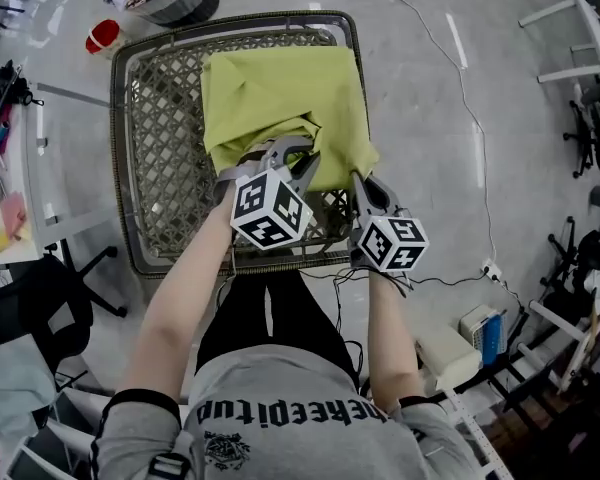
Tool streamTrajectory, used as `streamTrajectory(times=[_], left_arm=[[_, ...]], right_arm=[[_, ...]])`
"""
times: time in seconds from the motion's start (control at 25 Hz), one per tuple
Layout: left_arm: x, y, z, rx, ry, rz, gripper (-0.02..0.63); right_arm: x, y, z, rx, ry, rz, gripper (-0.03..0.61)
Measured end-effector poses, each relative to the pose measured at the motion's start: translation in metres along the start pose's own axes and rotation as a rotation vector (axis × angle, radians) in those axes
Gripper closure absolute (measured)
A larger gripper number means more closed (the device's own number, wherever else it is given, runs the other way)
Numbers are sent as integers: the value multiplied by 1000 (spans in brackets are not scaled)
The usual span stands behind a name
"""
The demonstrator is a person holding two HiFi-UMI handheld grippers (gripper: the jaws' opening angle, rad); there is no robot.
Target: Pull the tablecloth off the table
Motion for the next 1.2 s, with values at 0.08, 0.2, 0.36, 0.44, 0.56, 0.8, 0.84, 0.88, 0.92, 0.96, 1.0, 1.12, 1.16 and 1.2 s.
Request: streamTrajectory(times=[0.08,0.2,0.36,0.44,0.56,0.8,0.84,0.88,0.92,0.96,1.0,1.12,1.16,1.2], left_arm=[[-7,7,11,22,14,1,568],[-14,18,25,39,41,-12,568],[-17,33,37,60,51,-36,566],[-8,46,46,101,47,-82,566],[5,59,58,133,22,-128,565],[1,58,66,187,-77,-80,484],[0,55,66,198,-89,-65,472],[-1,52,67,199,-100,-48,472],[-2,49,66,192,-111,-30,472],[-1,45,65,177,-126,-12,472],[0,40,63,156,-146,4,475],[8,27,54,70,-222,40,565],[12,22,51,48,-253,47,574],[16,18,48,32,-287,53,584]], right_arm=[[2,-1,2,2,3,-6,558],[4,-3,5,8,10,-12,558],[5,-7,12,9,27,-13,557],[6,-8,15,10,26,-17,557],[7,-8,14,11,21,-21,557],[6,-15,21,26,32,-15,522],[5,-17,23,35,38,-9,520],[5,-19,26,43,43,-3,515],[4,-21,28,50,47,4,515],[3,-24,29,57,49,10,515],[2,-25,31,62,50,16,515],[-2,-27,31,62,40,26,515],[-3,-26,30,56,32,26,515],[-5,-24,28,49,24,26,515]])
Point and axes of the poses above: the fingertips, and each gripper's own axes: y forward along the fingers, z to its right, x out of its underside, the point moved 6 cm from there along -y, backward along the fingers, and after that the axes turned 2 degrees about -x, right-handed, at the moved point
